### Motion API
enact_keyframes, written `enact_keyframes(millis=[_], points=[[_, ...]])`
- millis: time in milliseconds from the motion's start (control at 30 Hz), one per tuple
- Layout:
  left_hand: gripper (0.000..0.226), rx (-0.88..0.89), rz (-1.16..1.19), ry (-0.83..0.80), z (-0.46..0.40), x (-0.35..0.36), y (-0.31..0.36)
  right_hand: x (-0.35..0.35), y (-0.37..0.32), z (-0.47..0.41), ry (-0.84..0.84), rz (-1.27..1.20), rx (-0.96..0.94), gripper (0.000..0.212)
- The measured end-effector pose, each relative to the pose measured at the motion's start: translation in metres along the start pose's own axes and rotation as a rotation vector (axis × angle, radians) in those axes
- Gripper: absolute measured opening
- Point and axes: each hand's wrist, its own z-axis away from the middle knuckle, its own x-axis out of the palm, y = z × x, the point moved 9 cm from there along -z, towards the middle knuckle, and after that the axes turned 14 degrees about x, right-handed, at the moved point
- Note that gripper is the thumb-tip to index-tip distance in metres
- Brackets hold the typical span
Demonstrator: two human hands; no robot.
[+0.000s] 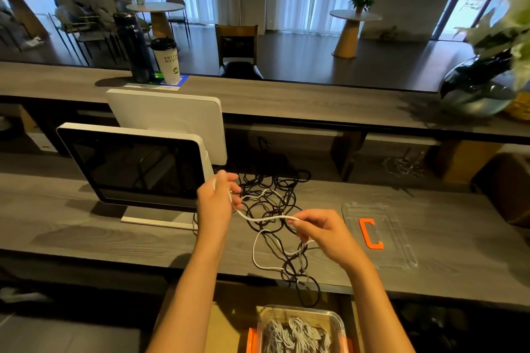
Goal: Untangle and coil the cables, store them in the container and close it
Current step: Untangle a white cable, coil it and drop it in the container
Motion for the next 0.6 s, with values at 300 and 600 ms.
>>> enact_keyframes(millis=[300, 600], points=[[0.069, -0.038, -0.441, -0.696, 0.045, 0.071, -0.005, -0.003, -0.029, 0.002, 0.204, -0.124, -0.126, 0.016], [0.037, -0.19, -0.194, -1.261, 0.09, 0.091, -0.011, -0.012, -0.006, -0.003, 0.248, -0.135, 0.02, 0.007]])
